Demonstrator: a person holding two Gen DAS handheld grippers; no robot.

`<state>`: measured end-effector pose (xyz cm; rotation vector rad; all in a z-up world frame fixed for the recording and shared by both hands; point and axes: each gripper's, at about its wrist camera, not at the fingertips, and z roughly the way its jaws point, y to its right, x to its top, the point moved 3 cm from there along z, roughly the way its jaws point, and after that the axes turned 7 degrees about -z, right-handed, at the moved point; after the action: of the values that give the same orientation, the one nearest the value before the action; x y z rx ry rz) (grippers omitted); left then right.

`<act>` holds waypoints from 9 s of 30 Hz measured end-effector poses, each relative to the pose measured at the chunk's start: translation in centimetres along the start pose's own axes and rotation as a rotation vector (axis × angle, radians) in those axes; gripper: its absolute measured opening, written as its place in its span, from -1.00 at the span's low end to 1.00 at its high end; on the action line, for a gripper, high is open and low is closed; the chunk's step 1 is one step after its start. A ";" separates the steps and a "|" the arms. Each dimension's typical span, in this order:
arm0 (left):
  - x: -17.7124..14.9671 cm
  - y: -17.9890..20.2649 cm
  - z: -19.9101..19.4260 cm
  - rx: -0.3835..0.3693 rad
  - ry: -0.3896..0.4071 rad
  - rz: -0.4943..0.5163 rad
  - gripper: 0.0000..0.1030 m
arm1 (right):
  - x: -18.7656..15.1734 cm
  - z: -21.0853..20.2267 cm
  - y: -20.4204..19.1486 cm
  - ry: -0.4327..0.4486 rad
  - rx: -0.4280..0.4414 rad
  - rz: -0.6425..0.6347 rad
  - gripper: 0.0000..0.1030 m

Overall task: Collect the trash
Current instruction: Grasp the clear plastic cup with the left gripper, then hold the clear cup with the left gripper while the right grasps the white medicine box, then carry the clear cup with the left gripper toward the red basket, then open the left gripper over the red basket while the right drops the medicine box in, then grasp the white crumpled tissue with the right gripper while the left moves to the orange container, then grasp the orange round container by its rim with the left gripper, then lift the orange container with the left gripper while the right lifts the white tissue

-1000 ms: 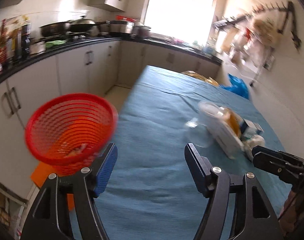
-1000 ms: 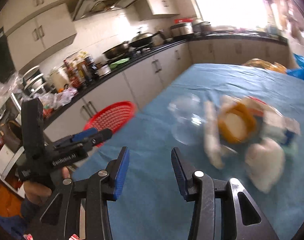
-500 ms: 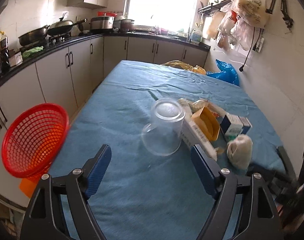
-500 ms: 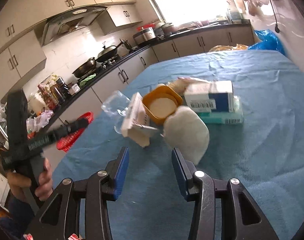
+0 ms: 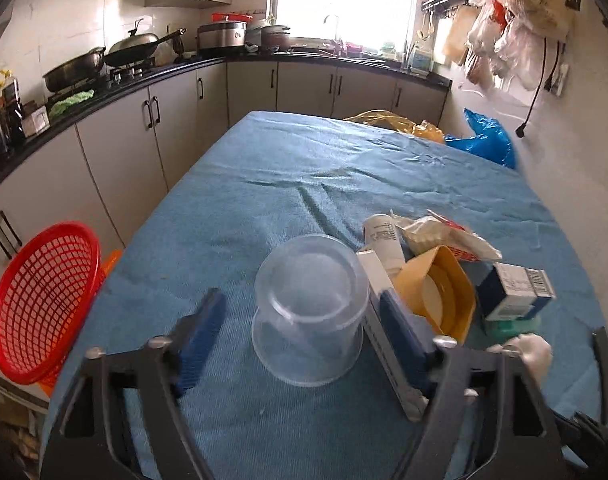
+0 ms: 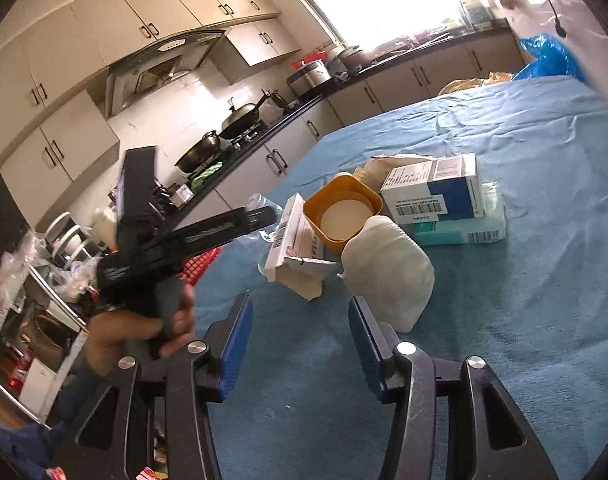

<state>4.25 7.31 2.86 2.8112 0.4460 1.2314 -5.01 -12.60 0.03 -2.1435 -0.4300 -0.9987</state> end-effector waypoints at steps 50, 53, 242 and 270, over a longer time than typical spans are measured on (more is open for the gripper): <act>-3.5 -7.1 -6.1 -0.086 0.078 -0.039 -0.37 | 4.8 7.6 -6.2 -0.189 -0.182 -0.232 -0.07; -3.8 -7.5 -6.1 -0.091 0.071 -0.042 -0.37 | 4.0 7.3 -4.9 -0.200 -0.194 -0.180 0.01; -4.2 1.3 -3.0 -0.216 -0.023 0.028 -0.65 | 1.5 1.8 3.1 -0.063 -0.255 -0.028 -0.30; -4.7 1.9 -4.8 -0.251 -0.003 0.082 -0.68 | 1.8 1.9 3.0 -0.059 -0.259 -0.034 -0.30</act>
<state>-1.82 3.82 3.04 2.6408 0.1631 1.2033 -1.22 -13.23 -0.84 -2.4084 -0.3832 -1.0607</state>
